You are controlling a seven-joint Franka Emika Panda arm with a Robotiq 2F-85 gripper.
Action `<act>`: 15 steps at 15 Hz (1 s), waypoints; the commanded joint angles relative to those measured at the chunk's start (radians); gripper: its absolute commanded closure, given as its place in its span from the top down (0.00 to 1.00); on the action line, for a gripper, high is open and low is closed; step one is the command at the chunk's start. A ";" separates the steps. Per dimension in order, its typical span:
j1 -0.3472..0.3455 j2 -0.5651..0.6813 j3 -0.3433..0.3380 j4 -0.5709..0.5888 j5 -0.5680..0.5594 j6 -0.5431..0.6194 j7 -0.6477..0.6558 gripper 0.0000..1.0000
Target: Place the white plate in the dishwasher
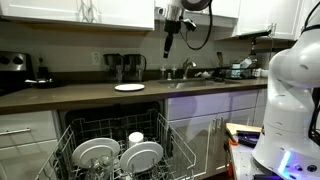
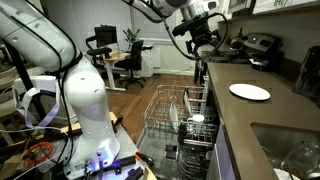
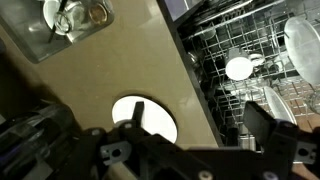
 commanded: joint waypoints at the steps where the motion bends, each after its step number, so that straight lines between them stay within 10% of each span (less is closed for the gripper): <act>1: 0.014 0.194 0.003 0.134 -0.011 0.046 -0.055 1.00; 15: 0.033 0.467 0.068 0.324 -0.111 0.051 -0.024 1.00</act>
